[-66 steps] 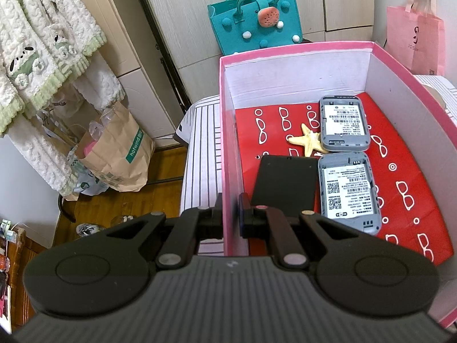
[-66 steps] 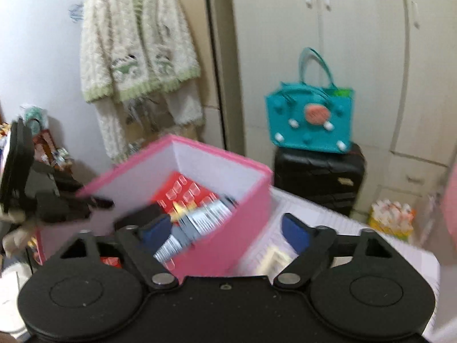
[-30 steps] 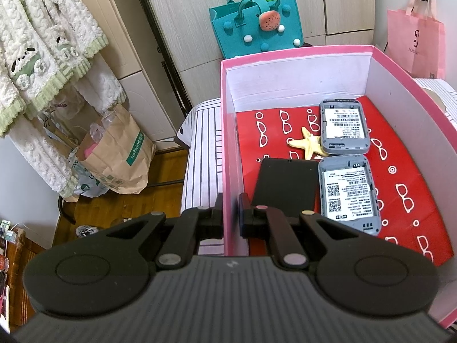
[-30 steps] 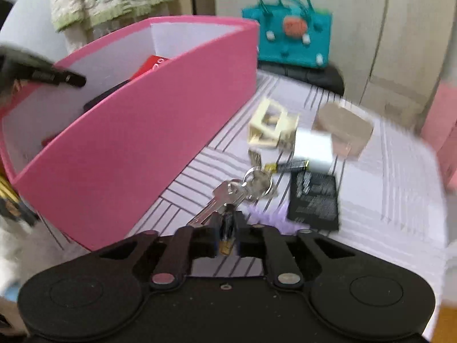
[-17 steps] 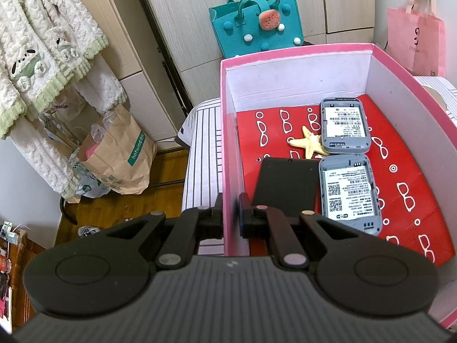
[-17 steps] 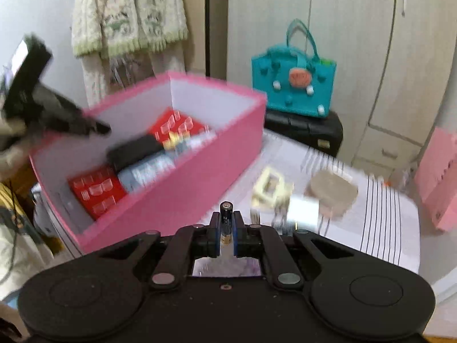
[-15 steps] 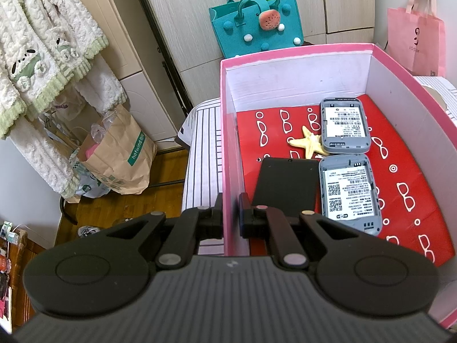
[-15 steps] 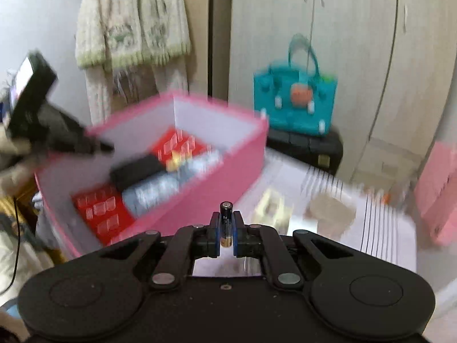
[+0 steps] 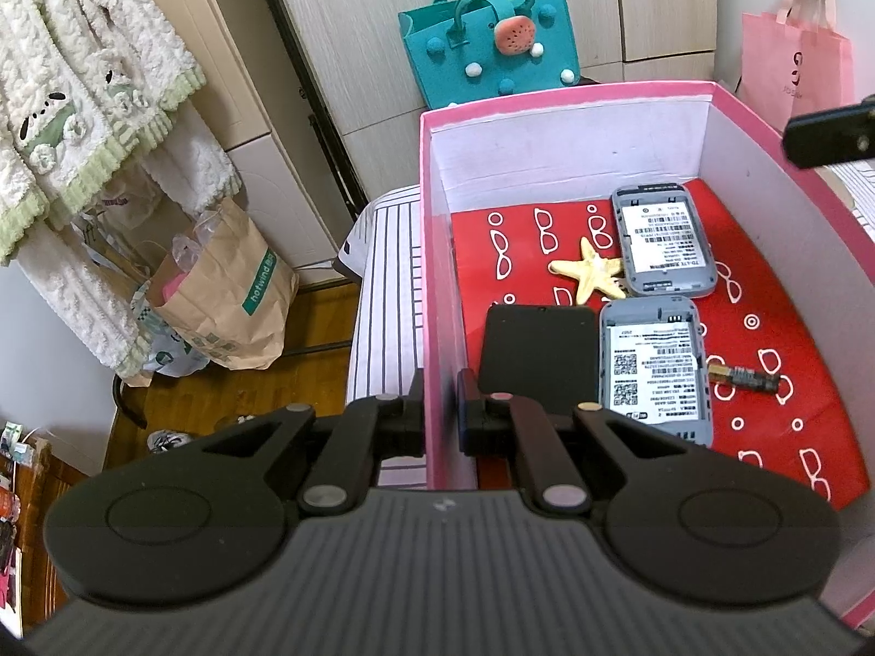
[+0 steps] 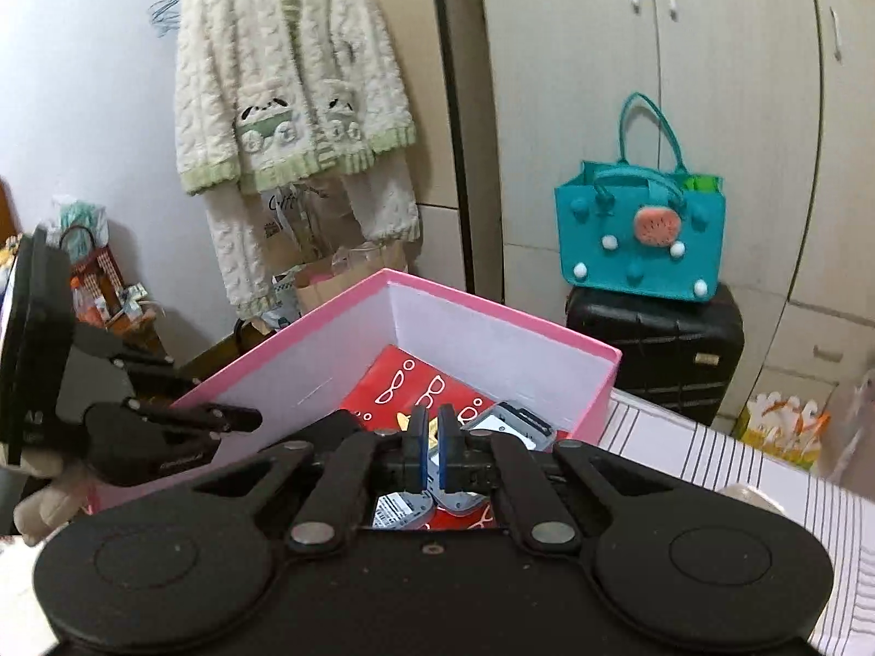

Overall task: Organize rigid objects
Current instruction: 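Grasp the small battery with the right gripper and drop it in the box, then grasp the silver key ring on the table with the right gripper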

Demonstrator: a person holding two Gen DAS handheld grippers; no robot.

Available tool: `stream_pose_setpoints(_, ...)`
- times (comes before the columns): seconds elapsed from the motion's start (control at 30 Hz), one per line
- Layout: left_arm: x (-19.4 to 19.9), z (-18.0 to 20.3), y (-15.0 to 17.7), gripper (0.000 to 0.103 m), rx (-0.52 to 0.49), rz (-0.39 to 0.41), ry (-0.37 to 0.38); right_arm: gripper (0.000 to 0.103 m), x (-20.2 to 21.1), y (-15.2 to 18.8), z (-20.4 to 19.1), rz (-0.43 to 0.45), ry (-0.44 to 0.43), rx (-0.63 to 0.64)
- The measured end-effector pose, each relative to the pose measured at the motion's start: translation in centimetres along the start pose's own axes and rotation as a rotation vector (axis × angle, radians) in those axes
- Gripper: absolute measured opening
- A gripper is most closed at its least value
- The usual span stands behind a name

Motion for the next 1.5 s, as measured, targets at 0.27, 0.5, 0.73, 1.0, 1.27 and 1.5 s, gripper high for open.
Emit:
stream_pose_setpoints(0.27, 0.0, 0.1, -0.1, 0.007, 0.0, 0.001, 0.002, 0.011, 5.1, 1.3, 2.2, -0.057, -0.015, -0.133)
stream_pose_setpoints(0.5, 0.0, 0.1, -0.1, 0.007, -0.02, -0.006, -0.007, 0.013, 6.8, 6.2, 5.3, -0.234, 0.113, -0.156)
stream_pose_setpoints(0.73, 0.0, 0.2, -0.2, 0.007, -0.013, -0.004, -0.007, 0.017, 6.4, 9.8, 5.9, -0.3, 0.126, -0.127)
stream_pose_setpoints(1.0, -0.1, 0.3, -0.3, 0.007, 0.0, 0.004, 0.0, 0.022, 3.2, 10.4, 5.1, -0.314, 0.136, 0.085)
stream_pose_setpoints(1.27, 0.0, 0.0, -0.2, 0.007, 0.001, 0.006, 0.005, 0.004, 2.0, 11.5, 4.7, -0.336, 0.073, 0.193)
stream_pose_setpoints(1.5, 0.0, -0.1, -0.1, 0.007, 0.002, 0.007, 0.003, 0.003, 3.0, 9.2, 4.4, -0.299, 0.024, 0.138)
Point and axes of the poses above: each gripper's, at about its wrist camera, not at the fingertips, and x roughly against the way its jaws point, z to its right, y to its underside, the point moved 5 cm from there along -x, roughly the way its jaws point, and after that the axes turned 15 degrees about z, right-handed, at the moved point
